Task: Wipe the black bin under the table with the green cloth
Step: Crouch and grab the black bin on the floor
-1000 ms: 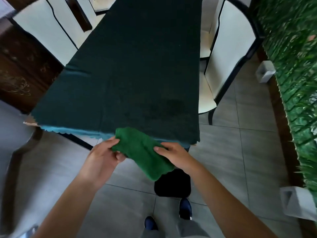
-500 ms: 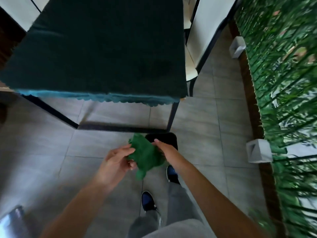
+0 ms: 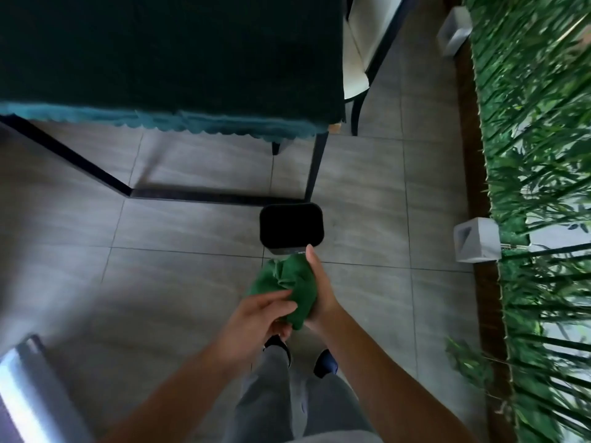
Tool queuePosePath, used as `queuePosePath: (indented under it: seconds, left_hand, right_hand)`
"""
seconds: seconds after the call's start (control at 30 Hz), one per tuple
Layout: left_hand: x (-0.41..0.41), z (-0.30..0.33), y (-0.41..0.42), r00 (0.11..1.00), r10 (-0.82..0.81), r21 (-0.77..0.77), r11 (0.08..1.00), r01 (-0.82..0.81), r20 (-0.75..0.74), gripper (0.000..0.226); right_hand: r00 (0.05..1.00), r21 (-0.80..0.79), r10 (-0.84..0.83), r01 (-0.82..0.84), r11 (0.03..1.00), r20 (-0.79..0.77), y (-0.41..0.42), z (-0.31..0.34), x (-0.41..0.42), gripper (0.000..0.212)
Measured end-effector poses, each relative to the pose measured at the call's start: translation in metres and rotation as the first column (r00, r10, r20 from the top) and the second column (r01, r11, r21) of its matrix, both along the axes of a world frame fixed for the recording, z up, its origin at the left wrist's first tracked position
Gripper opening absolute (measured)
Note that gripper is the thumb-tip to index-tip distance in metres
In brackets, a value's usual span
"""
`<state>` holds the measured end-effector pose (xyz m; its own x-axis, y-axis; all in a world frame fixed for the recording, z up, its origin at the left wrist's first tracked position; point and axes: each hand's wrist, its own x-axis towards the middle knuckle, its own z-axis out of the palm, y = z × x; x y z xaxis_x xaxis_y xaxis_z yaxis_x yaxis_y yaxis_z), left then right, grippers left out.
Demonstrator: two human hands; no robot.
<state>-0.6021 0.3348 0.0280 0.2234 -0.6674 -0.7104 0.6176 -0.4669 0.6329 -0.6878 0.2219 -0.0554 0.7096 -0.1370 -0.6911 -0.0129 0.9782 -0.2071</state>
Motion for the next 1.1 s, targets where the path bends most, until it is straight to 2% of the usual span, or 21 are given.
queuePosePath:
  seconds: [0.07, 0.13, 0.27, 0.4, 0.47, 0.63, 0.7, 0.8, 0.9, 1.0, 1.1]
  left_hand:
    - [-0.014, 0.001, -0.009, 1.000, -0.022, -0.017, 1.000, 0.022, 0.016, 0.022]
    - [-0.023, -0.003, -0.018, 0.993, -0.068, -0.006, 0.998, 0.069, 0.091, 0.037]
    - [-0.045, -0.013, -0.028, 0.905, -0.301, -0.049, 0.943, 0.330, 0.302, 0.035]
    - [-0.074, -0.035, -0.039, 0.866, -0.307, -0.016, 0.940, 0.341, 0.394, 0.031]
    - [-0.078, -0.053, -0.040, 0.829, -0.320, 0.022, 0.937, 0.350, 0.459, 0.025]
    - [-0.058, -0.115, -0.052, 0.800, -0.372, 0.109, 0.925, 0.365, 0.472, 0.022]
    - [-0.037, -0.146, -0.057, 0.752, -0.413, 0.185, 0.909, 0.373, 0.514, 0.024]
    - [-0.002, -0.203, -0.071, 0.543, -0.535, 0.322, 0.838, 0.441, 0.648, 0.033]
    - [0.035, -0.270, -0.094, 0.330, -0.642, 0.452, 0.742, 0.495, 0.692, 0.042]
    - [0.064, -0.353, -0.123, 0.046, -0.703, 0.574, 0.616, 0.539, 0.710, 0.050]
    - [0.083, -0.429, -0.147, -0.189, -0.708, 0.658, 0.475, 0.585, 0.680, 0.061]
  right_hand:
    - [0.996, 0.054, -0.042, 0.037, 0.998, 0.084, 0.001, -0.010, -0.016, 0.085]
    - [0.982, 0.098, -0.072, 0.056, 0.994, 0.176, -0.001, -0.013, -0.030, 0.085]
    - [0.956, 0.124, -0.178, 0.152, 0.981, 0.234, -0.008, -0.017, -0.053, 0.074]
    - [0.962, 0.057, -0.192, 0.184, 0.981, 0.192, -0.021, -0.035, -0.081, 0.072]
    - [0.973, 0.029, -0.182, 0.180, 0.983, 0.141, -0.029, -0.052, -0.094, 0.064]
    - [0.966, -0.007, -0.252, 0.253, 0.967, 0.054, -0.056, -0.127, -0.112, 0.054]
    - [0.959, -0.020, -0.283, 0.283, 0.959, 0.008, -0.063, -0.162, -0.111, 0.051]
    - [0.934, -0.113, -0.305, 0.288, 0.951, -0.187, -0.080, -0.225, -0.112, 0.042]
    - [0.893, -0.173, -0.287, 0.240, 0.955, -0.348, -0.096, -0.291, -0.110, 0.042]
    - [0.865, -0.259, -0.307, 0.215, 0.941, -0.397, -0.113, -0.365, -0.114, 0.036]
    - [0.853, -0.331, -0.329, 0.199, 0.922, -0.405, -0.127, -0.430, -0.114, 0.041]
